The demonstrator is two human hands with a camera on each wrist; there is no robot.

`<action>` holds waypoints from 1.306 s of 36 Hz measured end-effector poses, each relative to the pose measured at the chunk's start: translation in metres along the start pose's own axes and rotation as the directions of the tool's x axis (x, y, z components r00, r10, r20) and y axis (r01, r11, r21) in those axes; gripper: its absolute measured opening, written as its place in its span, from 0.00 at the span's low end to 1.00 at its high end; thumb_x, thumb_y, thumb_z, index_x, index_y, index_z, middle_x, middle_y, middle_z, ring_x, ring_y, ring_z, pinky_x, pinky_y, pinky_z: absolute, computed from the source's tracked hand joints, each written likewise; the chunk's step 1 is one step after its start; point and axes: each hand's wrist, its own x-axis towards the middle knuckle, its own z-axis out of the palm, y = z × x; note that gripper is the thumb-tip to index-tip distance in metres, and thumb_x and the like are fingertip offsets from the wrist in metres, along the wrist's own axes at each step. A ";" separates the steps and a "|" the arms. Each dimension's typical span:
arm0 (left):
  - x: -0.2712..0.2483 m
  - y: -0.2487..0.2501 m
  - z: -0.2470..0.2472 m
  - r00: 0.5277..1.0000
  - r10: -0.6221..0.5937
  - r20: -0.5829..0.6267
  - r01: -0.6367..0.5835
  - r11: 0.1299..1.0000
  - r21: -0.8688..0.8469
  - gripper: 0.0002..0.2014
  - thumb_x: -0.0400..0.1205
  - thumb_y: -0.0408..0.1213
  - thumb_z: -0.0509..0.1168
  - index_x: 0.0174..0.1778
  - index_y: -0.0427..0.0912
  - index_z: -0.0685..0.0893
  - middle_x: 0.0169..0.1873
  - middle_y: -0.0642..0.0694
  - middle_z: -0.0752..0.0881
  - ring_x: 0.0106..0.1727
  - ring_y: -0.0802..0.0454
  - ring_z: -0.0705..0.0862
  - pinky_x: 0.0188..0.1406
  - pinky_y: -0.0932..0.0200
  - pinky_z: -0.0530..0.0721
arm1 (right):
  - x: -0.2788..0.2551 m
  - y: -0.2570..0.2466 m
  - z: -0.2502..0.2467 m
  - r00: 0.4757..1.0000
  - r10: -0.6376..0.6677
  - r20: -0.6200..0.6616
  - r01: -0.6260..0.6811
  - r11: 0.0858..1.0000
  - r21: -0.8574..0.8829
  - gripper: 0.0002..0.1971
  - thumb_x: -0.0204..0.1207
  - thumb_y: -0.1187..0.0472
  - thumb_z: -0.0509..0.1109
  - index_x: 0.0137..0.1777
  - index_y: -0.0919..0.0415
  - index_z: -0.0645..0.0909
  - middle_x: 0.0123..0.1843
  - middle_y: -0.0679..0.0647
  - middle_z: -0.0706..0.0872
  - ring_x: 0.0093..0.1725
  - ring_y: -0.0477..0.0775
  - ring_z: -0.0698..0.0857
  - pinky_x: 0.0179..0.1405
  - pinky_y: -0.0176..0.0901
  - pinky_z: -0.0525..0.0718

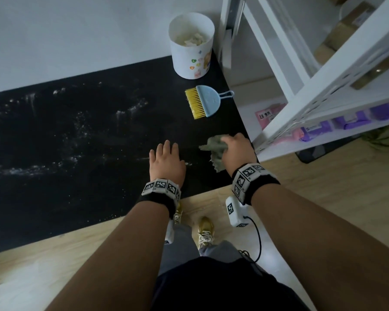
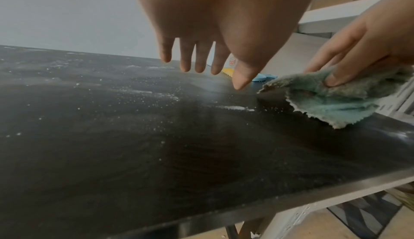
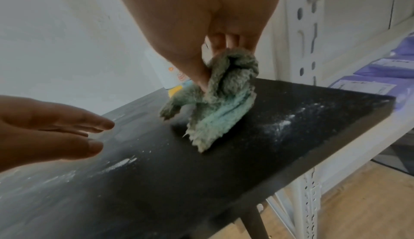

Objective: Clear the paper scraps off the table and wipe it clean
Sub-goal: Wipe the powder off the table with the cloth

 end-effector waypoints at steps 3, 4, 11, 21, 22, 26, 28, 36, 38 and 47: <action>-0.002 0.000 0.001 1.000 -0.005 -0.003 0.005 1.000 -0.003 0.30 0.86 0.48 0.57 0.84 0.44 0.58 0.84 0.43 0.56 0.84 0.43 0.54 0.84 0.43 0.50 | 0.000 0.009 -0.003 0.997 0.061 -0.050 -0.063 0.998 -0.032 0.22 0.76 0.70 0.61 0.69 0.58 0.78 0.64 0.64 0.75 0.65 0.65 0.75 0.60 0.54 0.79; -0.003 -0.001 0.001 1.000 -0.009 0.000 0.009 1.000 -0.003 0.30 0.86 0.48 0.57 0.84 0.44 0.57 0.84 0.42 0.56 0.84 0.43 0.54 0.84 0.43 0.50 | 0.001 0.013 -0.003 0.996 0.085 -0.035 -0.087 0.995 -0.049 0.23 0.76 0.71 0.61 0.70 0.59 0.77 0.65 0.65 0.74 0.67 0.65 0.74 0.61 0.54 0.78; -0.011 -0.005 0.003 1.000 -0.023 -0.003 0.023 1.000 0.008 0.30 0.86 0.47 0.56 0.84 0.44 0.58 0.84 0.42 0.56 0.84 0.42 0.54 0.83 0.42 0.52 | 0.006 0.010 0.008 0.987 0.072 0.145 -0.037 0.973 -0.227 0.17 0.78 0.63 0.65 0.67 0.61 0.80 0.72 0.63 0.71 0.76 0.68 0.66 0.72 0.55 0.73; -0.016 0.007 0.009 1.000 -0.010 -0.020 0.011 1.000 0.015 0.28 0.87 0.47 0.55 0.83 0.43 0.60 0.83 0.42 0.58 0.83 0.42 0.56 0.83 0.41 0.53 | 0.000 -0.002 0.025 0.927 0.186 0.327 -0.260 0.945 0.198 0.39 0.78 0.57 0.71 0.85 0.48 0.55 0.72 0.61 0.70 0.68 0.63 0.77 0.69 0.56 0.76; -0.016 0.009 0.009 1.000 -0.003 -0.019 0.004 1.000 0.015 0.28 0.87 0.47 0.55 0.83 0.43 0.60 0.83 0.42 0.58 0.83 0.42 0.56 0.83 0.41 0.53 | -0.004 0.002 0.026 0.934 0.173 0.313 -0.239 0.953 0.186 0.37 0.77 0.58 0.71 0.84 0.48 0.59 0.71 0.60 0.71 0.67 0.63 0.78 0.69 0.55 0.77; -0.019 0.016 0.007 0.999 0.023 -0.023 -0.023 1.000 0.021 0.28 0.87 0.46 0.56 0.83 0.44 0.60 0.83 0.42 0.58 0.83 0.42 0.56 0.83 0.42 0.53 | -0.015 0.022 0.025 0.969 0.135 0.208 -0.141 0.990 0.014 0.25 0.76 0.60 0.70 0.74 0.55 0.75 0.68 0.57 0.74 0.64 0.59 0.78 0.66 0.50 0.77; -0.020 0.017 0.007 0.999 0.030 -0.026 -0.030 0.999 0.022 0.28 0.87 0.46 0.56 0.83 0.44 0.60 0.83 0.42 0.58 0.83 0.42 0.56 0.83 0.42 0.53 | -0.018 0.032 0.021 0.979 0.096 0.180 -0.087 0.995 -0.057 0.22 0.77 0.61 0.68 0.73 0.59 0.77 0.73 0.56 0.73 0.66 0.59 0.75 0.68 0.51 0.76; -0.022 0.017 0.013 0.998 0.070 -0.002 -0.070 0.997 0.027 0.29 0.86 0.46 0.57 0.83 0.44 0.60 0.83 0.42 0.58 0.83 0.41 0.56 0.83 0.41 0.54 | -0.037 0.059 0.007 0.977 0.181 0.109 -0.166 0.977 -0.133 0.17 0.76 0.65 0.69 0.65 0.54 0.84 0.83 0.56 0.61 0.72 0.63 0.70 0.70 0.49 0.75; -0.022 0.014 0.014 0.996 0.088 -0.001 -0.088 0.996 0.033 0.29 0.86 0.46 0.57 0.83 0.44 0.60 0.83 0.42 0.58 0.83 0.42 0.56 0.83 0.41 0.54 | -0.042 0.062 0.012 0.965 0.258 0.045 -0.251 0.960 -0.125 0.17 0.75 0.63 0.72 0.64 0.54 0.83 0.81 0.61 0.64 0.72 0.63 0.72 0.68 0.48 0.76; -0.020 -0.023 0.004 0.989 0.142 0.031 -0.144 0.988 0.050 0.29 0.87 0.46 0.57 0.84 0.44 0.59 0.84 0.42 0.57 0.84 0.42 0.56 0.83 0.41 0.53 | -0.054 0.025 0.023 0.917 0.394 0.066 -0.362 0.889 -0.281 0.06 0.76 0.62 0.64 0.47 0.61 0.81 0.57 0.63 0.84 0.64 0.62 0.76 0.69 0.59 0.75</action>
